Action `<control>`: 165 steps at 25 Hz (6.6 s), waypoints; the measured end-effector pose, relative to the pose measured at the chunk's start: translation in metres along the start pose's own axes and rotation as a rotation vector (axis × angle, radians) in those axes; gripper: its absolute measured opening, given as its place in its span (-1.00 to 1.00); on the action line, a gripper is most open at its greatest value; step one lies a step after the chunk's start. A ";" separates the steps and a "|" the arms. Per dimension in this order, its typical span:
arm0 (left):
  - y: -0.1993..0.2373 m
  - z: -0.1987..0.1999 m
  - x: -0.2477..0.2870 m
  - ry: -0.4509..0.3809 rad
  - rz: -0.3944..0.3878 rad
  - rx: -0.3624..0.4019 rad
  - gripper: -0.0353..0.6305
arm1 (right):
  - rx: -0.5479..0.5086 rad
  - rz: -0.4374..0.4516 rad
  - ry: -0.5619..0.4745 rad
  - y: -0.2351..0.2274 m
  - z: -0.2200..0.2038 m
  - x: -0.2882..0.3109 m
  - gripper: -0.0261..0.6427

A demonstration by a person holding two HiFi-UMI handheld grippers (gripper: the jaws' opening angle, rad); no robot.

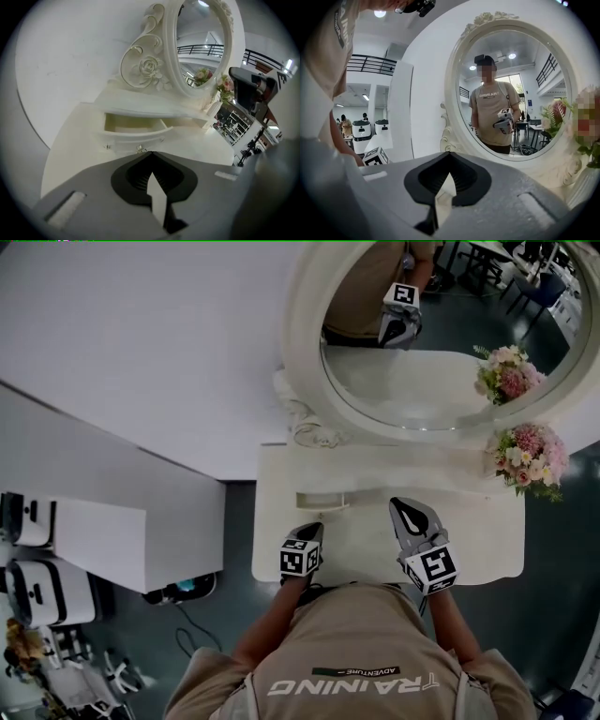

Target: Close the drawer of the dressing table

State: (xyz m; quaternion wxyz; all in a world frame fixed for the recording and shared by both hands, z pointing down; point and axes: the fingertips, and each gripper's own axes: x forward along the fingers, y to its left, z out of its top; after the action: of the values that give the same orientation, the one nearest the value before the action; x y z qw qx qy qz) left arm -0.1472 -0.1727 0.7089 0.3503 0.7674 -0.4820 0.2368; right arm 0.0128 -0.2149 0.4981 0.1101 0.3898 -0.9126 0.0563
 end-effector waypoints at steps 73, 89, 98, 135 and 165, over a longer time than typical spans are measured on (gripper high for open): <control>0.020 0.035 0.068 0.084 -0.039 0.050 -0.84 | 0.031 -0.046 0.067 -0.022 -0.017 0.005 -0.92; -0.008 0.070 -0.012 -0.123 -0.059 0.077 -0.84 | 0.015 0.001 0.024 0.004 -0.010 0.004 -0.92; -0.042 0.146 -0.075 -0.339 -0.083 0.207 -0.84 | -0.015 0.013 -0.010 0.009 0.006 0.003 -0.92; -0.094 0.261 -0.197 -0.761 -0.058 0.365 -0.84 | -0.103 -0.020 -0.221 -0.001 0.122 -0.027 -0.92; -0.079 0.253 -0.183 -0.719 -0.052 0.331 -0.84 | -0.103 0.012 -0.203 0.001 0.117 -0.014 -0.92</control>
State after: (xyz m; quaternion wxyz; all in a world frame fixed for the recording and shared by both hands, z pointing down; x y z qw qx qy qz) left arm -0.1465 -0.2391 0.3936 0.0364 0.8593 -0.5098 0.0187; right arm 0.0030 -0.2269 0.3813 0.0367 0.3820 -0.9230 -0.0299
